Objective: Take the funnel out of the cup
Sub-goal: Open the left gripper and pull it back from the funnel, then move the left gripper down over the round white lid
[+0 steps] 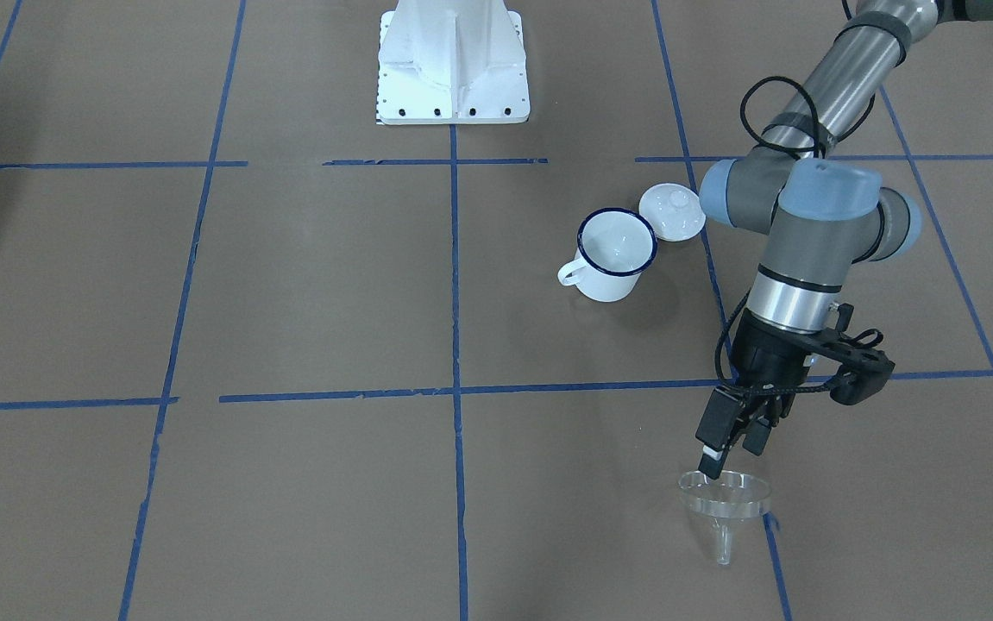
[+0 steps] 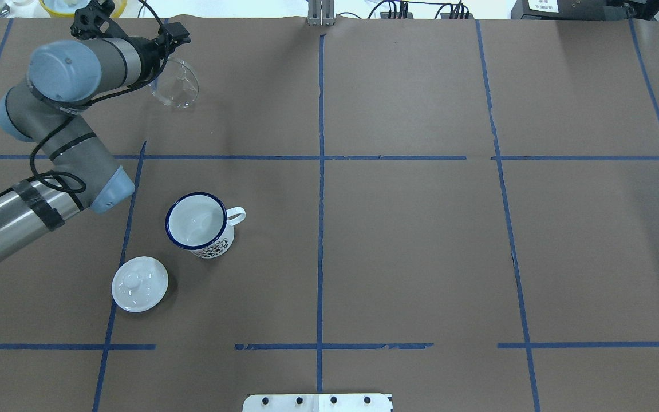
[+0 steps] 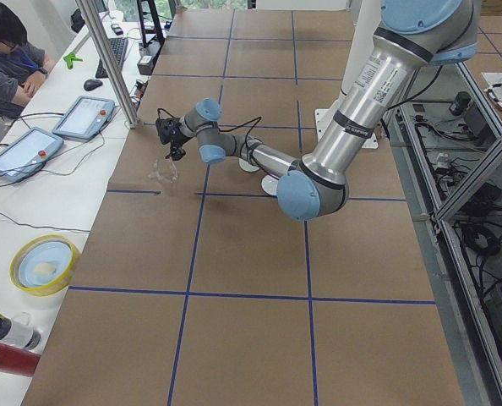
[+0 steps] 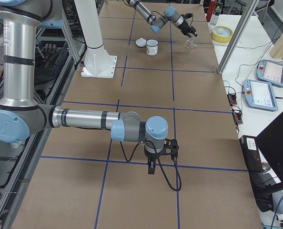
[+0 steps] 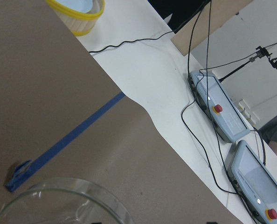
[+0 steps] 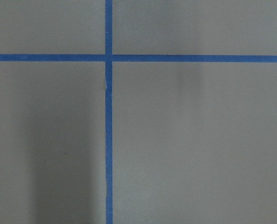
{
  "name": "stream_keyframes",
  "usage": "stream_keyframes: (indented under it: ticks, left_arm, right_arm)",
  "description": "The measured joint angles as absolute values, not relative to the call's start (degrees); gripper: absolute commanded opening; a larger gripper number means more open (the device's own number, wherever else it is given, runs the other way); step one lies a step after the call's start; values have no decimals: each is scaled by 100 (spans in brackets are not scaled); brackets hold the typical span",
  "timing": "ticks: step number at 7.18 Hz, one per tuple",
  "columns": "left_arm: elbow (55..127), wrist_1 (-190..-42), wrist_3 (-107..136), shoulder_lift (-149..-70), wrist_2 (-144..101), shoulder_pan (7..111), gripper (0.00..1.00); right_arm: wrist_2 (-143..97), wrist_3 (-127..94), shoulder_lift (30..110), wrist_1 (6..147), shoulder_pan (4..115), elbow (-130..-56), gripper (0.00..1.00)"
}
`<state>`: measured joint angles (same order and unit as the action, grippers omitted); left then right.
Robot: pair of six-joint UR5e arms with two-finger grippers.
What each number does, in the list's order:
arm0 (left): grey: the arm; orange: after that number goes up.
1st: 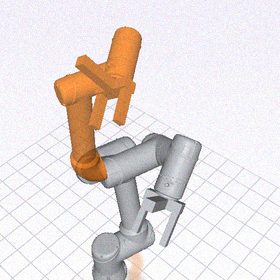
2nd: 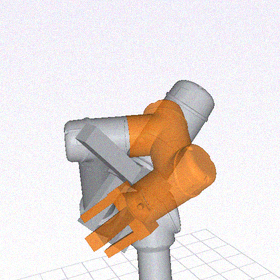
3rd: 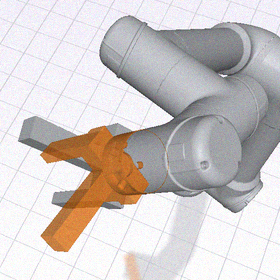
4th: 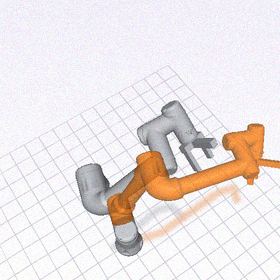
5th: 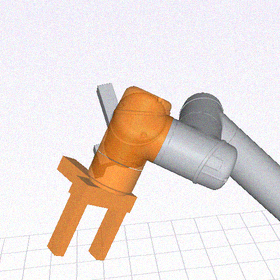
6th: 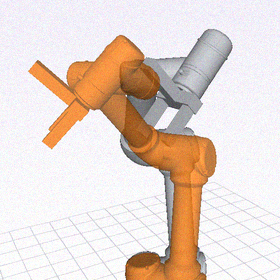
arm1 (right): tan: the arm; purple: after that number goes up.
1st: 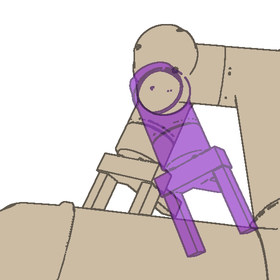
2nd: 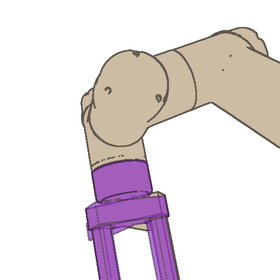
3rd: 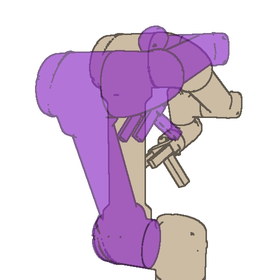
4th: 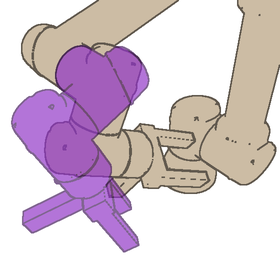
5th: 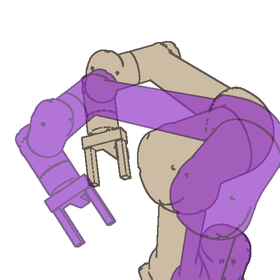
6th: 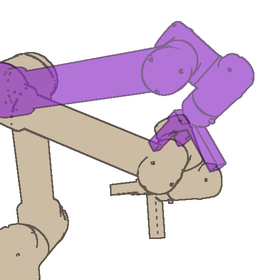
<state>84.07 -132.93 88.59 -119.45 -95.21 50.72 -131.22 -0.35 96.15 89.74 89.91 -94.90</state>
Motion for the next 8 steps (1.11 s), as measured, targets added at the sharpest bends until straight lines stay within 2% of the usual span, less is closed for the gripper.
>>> stream_keyframes:
  ticks: [2,4,6,8]
  left_arm:
    - [10441,-11936,7963,-10974,-10180,5131,100]
    - [11922,-11533,7561,-9689,-10680,4986,99]
    - [12489,-11462,7404,-8755,-10810,4145,98]
    - [12383,-11282,7440,-8585,-10685,3331,98]
  right_arm:
    - [-13122,-35,9615,8974,8991,-9492,100]
    - [-13122,-35,9615,8974,8991,-9487,100]
    - [-13122,-35,9615,8974,8991,-9488,100]
    - [-13122,-35,9615,8974,8991,-9492,100]
